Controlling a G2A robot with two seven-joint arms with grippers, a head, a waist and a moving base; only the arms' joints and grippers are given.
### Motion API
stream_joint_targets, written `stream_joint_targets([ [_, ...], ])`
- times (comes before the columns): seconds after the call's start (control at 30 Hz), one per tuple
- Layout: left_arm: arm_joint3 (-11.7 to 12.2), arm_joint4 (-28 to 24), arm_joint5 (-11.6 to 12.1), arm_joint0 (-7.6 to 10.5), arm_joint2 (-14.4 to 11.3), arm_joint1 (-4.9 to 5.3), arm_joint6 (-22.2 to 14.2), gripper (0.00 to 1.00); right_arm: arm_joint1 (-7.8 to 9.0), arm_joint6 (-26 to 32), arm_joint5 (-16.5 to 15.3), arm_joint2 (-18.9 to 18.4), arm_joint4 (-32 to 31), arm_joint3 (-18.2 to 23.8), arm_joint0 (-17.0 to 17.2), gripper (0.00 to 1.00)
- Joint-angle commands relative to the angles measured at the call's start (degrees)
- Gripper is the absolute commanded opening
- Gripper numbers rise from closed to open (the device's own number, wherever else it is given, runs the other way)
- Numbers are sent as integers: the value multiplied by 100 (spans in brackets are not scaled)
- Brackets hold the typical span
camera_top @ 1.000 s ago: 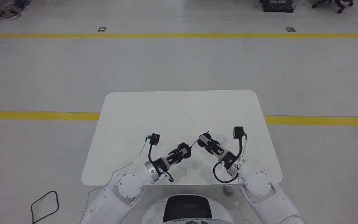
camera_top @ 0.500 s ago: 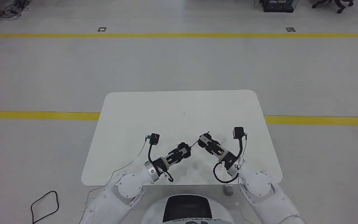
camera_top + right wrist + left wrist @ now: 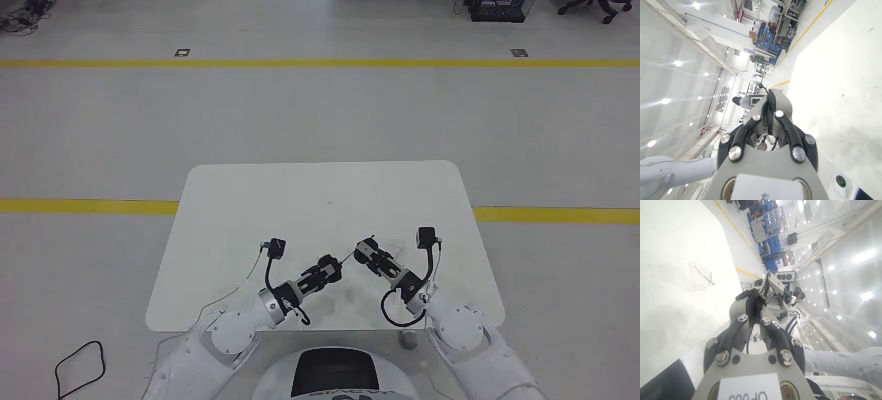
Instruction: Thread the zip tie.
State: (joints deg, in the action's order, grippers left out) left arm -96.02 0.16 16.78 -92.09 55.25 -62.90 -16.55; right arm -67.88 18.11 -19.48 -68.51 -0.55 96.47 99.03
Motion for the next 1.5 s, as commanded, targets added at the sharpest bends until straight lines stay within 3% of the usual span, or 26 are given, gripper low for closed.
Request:
stream_joint_targets([
  [0.0,-6,1,2,-5,3,4,3,0,1,-1,0,2,-22,-12,-1,0],
  [1.47,-93,89,-170,7,-72,54,70,0,110,-256,0,20,-838,47,86,0],
])
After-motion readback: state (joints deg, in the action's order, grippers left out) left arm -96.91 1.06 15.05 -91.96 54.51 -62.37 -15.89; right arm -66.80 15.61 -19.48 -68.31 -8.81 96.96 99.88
